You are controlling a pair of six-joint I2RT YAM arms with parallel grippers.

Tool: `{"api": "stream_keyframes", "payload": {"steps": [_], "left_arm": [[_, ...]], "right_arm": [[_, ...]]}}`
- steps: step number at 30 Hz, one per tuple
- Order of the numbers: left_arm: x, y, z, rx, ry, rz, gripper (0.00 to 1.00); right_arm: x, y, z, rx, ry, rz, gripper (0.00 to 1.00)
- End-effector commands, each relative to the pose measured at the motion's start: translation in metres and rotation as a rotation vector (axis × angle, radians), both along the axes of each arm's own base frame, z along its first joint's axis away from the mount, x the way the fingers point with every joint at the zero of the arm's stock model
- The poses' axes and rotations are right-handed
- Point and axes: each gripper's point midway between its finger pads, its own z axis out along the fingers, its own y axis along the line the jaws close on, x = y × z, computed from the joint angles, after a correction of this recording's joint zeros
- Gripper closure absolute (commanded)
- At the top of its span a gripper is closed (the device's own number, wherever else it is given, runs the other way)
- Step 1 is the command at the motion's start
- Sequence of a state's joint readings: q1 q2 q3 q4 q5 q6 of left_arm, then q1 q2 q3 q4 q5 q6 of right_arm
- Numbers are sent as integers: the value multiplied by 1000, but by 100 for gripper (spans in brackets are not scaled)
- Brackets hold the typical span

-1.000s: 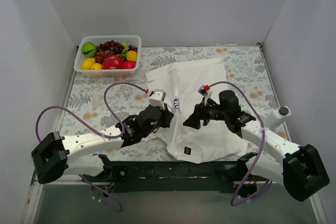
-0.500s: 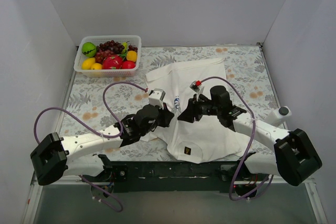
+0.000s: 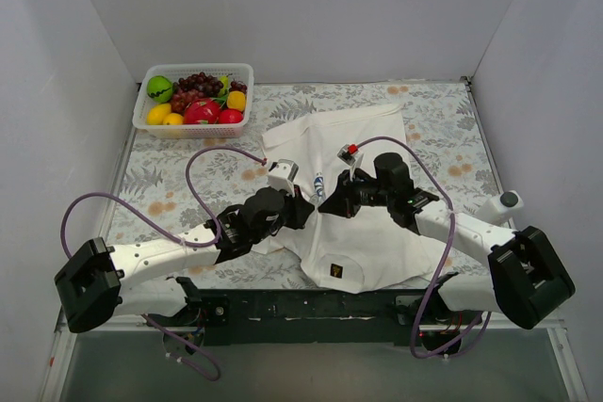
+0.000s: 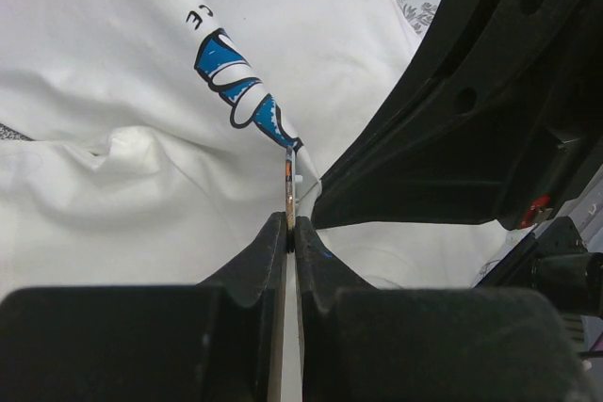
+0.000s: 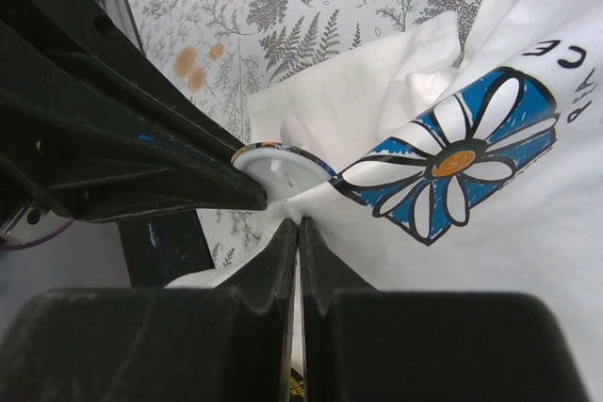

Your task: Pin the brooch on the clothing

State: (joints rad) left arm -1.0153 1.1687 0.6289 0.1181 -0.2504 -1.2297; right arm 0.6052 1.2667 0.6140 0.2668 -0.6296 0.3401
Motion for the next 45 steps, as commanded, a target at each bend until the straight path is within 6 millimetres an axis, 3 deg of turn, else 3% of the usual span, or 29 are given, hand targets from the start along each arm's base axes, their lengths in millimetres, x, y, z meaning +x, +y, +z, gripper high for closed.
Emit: {"api": "stream_keyframes", "payload": {"steps": [1, 19, 21, 23, 24, 25, 28, 31, 36, 37, 45], "left_arm": [[3, -8, 38, -105, -61, -19, 100], [-2, -6, 67, -178, -119, -57, 100], [-1, -3, 65, -164, -120, -60, 100], [-2, -1, 62, -154, -118, -66, 100], [-2, 1, 61, -150, -118, -65, 100], [-4, 1, 62, -151, -118, -74, 100], [-5, 3, 62, -146, -118, -81, 100], [-7, 4, 61, -142, -118, -93, 100], [-14, 5, 59, -141, -115, -128, 100], [-16, 5, 58, -144, -112, -135, 100], [-32, 8, 63, -113, -151, -232, 100]], "right_arm": [[8, 11, 21, 44, -69, 19, 98], [1, 14, 8, -17, -61, 52, 98], [2, 14, 16, -10, -106, 61, 90], [5, 8, 30, -16, -169, 37, 71], [7, 5, 36, -17, -227, 36, 67], [9, 1, 49, -5, -286, 8, 48], [7, -10, 70, 19, -423, -16, 24], [2, -17, 82, 48, -513, -17, 15], [-13, -16, 95, 110, -586, 58, 12], [-16, -15, 96, 119, -589, 78, 7], [-22, -9, 103, 156, -599, 144, 9]]}}
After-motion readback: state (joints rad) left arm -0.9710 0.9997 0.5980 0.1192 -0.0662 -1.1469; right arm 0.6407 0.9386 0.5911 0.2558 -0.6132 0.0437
